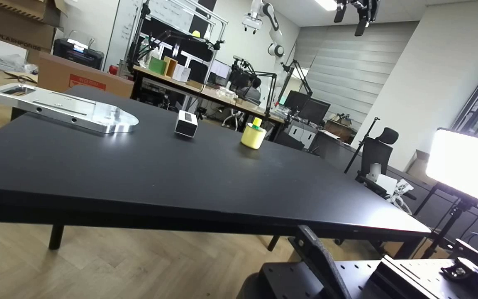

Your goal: Take the glue stick out of the cup and put it on the table

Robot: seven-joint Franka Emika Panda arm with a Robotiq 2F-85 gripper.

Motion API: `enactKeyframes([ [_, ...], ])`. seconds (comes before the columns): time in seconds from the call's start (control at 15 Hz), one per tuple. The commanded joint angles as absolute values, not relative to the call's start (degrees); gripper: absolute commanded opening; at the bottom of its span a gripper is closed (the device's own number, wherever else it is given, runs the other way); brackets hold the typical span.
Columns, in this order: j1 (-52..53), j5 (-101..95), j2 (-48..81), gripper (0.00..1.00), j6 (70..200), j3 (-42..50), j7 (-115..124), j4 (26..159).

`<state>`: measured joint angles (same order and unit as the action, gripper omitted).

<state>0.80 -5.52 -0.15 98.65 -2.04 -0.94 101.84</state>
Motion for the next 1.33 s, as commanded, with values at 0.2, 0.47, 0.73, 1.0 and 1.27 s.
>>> enactKeyframes([
  [0.2,-4.13,-2.3,17.55,1.0,101.05,2.25,-10.33,80.38],
  [0.47,-3.72,-2.73,26.3,1.0,95.1,1.0,-14.49,68.87],
  [0.73,-4.14,-2.44,22.9,1.0,99.45,1.21,-13.69,76.04],
  [1.0,-4.42,-2.41,22.44,1.0,99.44,1.3,-13.71,76.09],
  [1.27,-4.34,-3.13,23.92,1.0,101.07,1.38,-14.23,74.48],
])
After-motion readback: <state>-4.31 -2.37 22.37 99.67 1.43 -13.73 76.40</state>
